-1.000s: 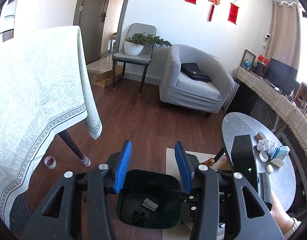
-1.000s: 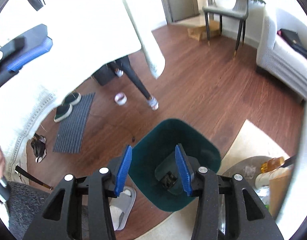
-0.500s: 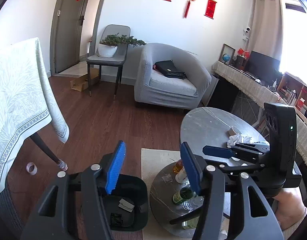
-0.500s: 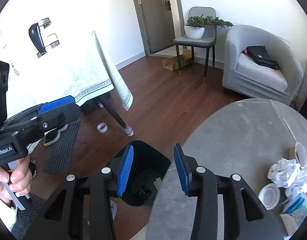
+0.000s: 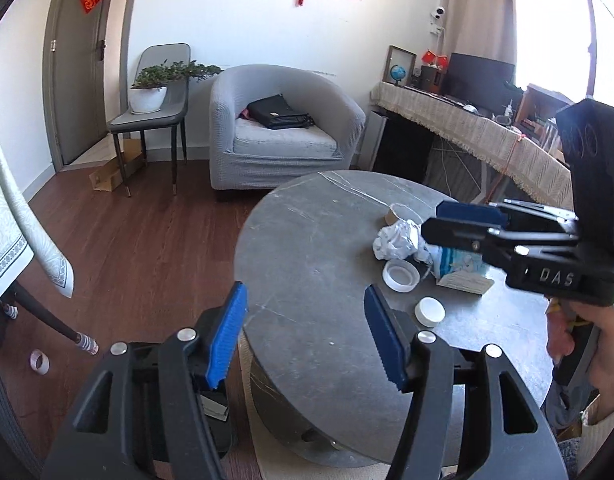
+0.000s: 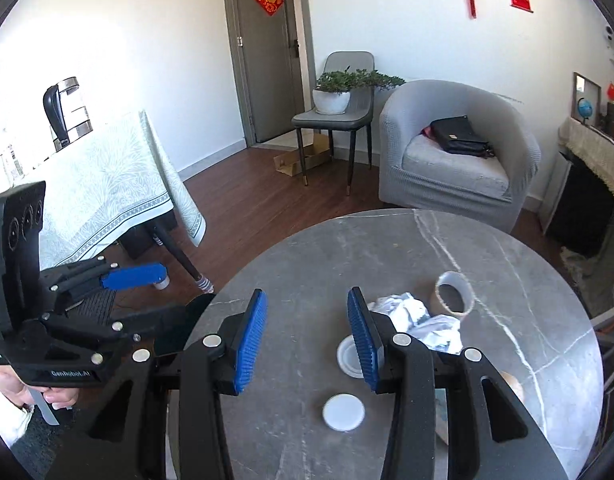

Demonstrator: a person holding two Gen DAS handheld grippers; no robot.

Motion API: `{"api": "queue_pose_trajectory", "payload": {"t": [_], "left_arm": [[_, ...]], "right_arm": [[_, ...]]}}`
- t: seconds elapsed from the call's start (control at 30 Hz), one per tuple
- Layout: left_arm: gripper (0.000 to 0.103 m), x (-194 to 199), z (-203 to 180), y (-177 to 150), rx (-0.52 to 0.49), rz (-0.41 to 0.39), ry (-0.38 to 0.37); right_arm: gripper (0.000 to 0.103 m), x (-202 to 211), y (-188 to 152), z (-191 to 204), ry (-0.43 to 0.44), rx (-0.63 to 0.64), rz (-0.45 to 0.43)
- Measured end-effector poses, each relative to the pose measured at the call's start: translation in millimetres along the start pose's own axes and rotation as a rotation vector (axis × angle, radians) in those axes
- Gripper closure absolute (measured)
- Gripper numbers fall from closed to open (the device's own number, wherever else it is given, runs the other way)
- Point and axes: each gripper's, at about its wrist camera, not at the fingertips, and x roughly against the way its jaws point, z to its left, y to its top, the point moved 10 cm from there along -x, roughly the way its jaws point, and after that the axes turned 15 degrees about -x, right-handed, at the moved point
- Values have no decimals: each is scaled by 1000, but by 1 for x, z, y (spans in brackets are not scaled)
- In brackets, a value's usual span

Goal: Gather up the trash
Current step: 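Grasp the white bottle cap with the left tool while the right tool grasps the wipes pack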

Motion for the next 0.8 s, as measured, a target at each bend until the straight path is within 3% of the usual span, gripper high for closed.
{"api": "queue_pose_trajectory", "payload": {"t": [0.3, 0.63, 0.8], "left_arm": [[40, -46, -64, 0, -36, 66, -108], [41, -80, -111, -7, -101, 142, -139], [54, -83, -114, -8, -122, 150, -130]], "right_arm": [[60, 36, -4, -61, -66, -42, -43], [50, 57, -19, -99, -93, -4, -44], [50, 55, -24, -104, -73, 10, -24]]}}
